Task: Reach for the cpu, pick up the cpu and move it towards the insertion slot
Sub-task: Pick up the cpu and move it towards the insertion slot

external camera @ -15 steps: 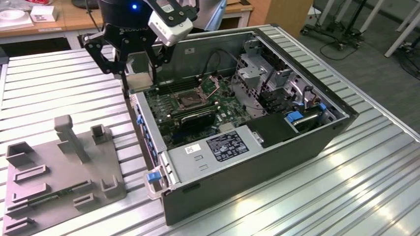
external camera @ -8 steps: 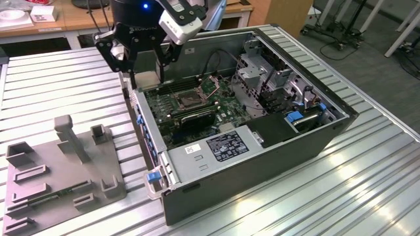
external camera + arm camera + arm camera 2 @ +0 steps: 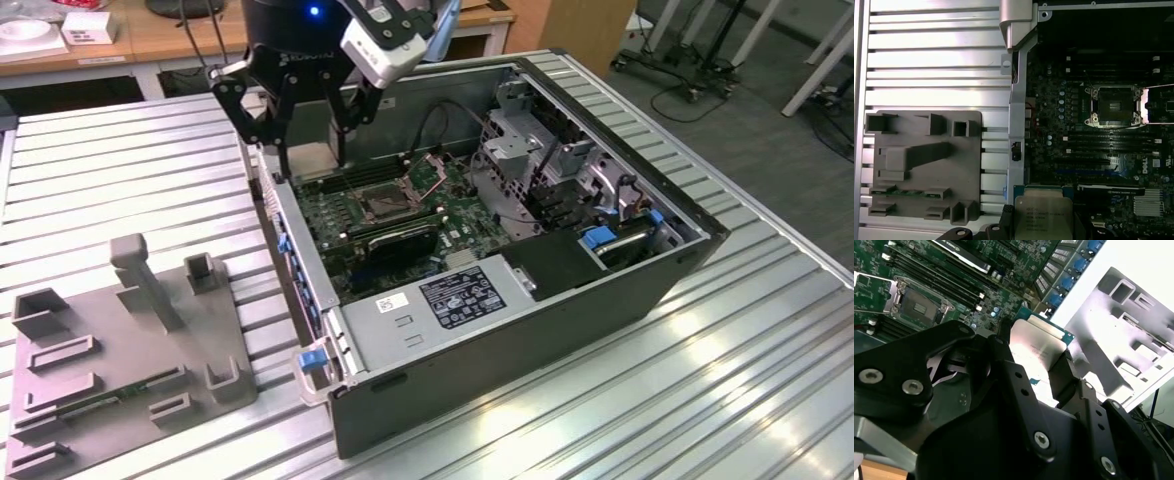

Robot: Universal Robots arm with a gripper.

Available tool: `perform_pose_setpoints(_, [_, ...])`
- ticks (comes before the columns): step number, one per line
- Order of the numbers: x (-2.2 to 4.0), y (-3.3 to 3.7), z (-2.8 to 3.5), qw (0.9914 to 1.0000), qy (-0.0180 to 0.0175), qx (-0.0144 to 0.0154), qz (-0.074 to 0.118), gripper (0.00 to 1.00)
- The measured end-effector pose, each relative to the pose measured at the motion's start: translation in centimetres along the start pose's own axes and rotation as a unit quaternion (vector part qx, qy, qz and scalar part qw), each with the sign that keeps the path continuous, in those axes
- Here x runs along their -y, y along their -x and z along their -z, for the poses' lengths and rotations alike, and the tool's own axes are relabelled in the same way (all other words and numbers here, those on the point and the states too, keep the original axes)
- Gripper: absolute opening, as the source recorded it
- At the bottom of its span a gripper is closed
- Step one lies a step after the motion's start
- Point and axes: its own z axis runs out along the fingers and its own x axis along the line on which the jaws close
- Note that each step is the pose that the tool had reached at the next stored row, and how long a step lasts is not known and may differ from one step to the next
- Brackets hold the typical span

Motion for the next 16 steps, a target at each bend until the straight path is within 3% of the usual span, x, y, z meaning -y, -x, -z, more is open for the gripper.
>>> perform_pose_setpoints(5, [-0.01, 0.46, 0.01, 1.00000, 0.0000, 0.0000, 0.000, 0.55])
perform_pose_setpoints(16, [-0.23, 0.69, 0.01, 1.00000, 0.0000, 0.0000, 0.000, 0.55])
